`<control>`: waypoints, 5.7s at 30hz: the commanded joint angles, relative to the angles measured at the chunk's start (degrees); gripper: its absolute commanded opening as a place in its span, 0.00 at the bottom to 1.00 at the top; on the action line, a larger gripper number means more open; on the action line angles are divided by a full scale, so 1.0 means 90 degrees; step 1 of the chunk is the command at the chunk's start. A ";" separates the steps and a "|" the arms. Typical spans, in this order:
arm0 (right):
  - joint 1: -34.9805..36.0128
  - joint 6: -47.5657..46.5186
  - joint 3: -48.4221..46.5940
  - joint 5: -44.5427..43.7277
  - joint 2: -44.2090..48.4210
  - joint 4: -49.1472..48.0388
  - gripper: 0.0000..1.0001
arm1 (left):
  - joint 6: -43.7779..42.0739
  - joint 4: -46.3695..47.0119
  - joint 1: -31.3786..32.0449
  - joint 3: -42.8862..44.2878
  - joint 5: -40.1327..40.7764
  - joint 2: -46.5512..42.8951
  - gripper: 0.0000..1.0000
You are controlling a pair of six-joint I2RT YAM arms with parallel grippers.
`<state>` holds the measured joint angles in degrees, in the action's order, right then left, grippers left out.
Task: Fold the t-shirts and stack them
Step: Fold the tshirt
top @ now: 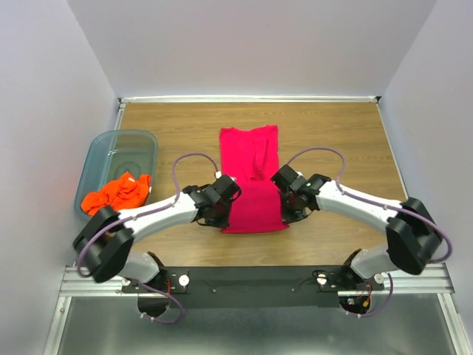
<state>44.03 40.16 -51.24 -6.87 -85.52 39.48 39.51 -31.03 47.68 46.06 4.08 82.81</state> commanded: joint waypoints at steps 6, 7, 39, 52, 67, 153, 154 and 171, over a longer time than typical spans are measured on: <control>-0.0009 -0.0605 -0.0780 0.1359 0.1434 0.3736 0.01 | 0.0228 -0.2733 0.0590 0.0068 -0.2092 -0.1924 0.00; -0.0009 -0.0644 -0.0829 0.1417 0.1513 0.4038 0.01 | 0.0239 -0.2792 0.0639 0.0019 -0.2364 -0.2177 0.00; -0.1689 -0.3280 -0.6971 0.0051 -0.2665 0.3279 0.01 | -0.2348 -0.0772 -0.2690 0.2147 -0.2025 0.0311 0.00; -0.1904 -0.3534 -0.6651 -0.0154 -0.3515 0.2030 0.01 | -0.2378 0.0176 -0.3003 0.2352 -0.1693 0.1395 0.00; -0.2119 -0.3711 -0.5440 -0.0057 -0.3945 0.0203 0.01 | -0.2095 0.1055 -0.3091 0.2265 -0.1342 0.2166 0.00; -0.3603 -0.4941 -0.5663 0.6681 -0.5459 -0.2600 0.58 | -0.3188 0.4190 -0.3296 0.1825 -0.2152 0.2547 0.54; -0.3603 -0.4941 -0.5683 0.6720 -0.5517 -0.2600 0.57 | -0.3188 0.4190 -0.3296 0.1835 -0.2152 0.2567 0.54; -0.3613 -0.4863 -0.5791 0.6975 -0.5557 -0.2600 0.04 | -0.3442 0.4053 -0.3423 0.2030 -0.2415 0.2850 0.46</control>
<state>11.53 -3.49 -101.19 54.04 -134.30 16.36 10.07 6.22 17.23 62.70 -15.03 107.02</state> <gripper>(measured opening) 0.064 0.499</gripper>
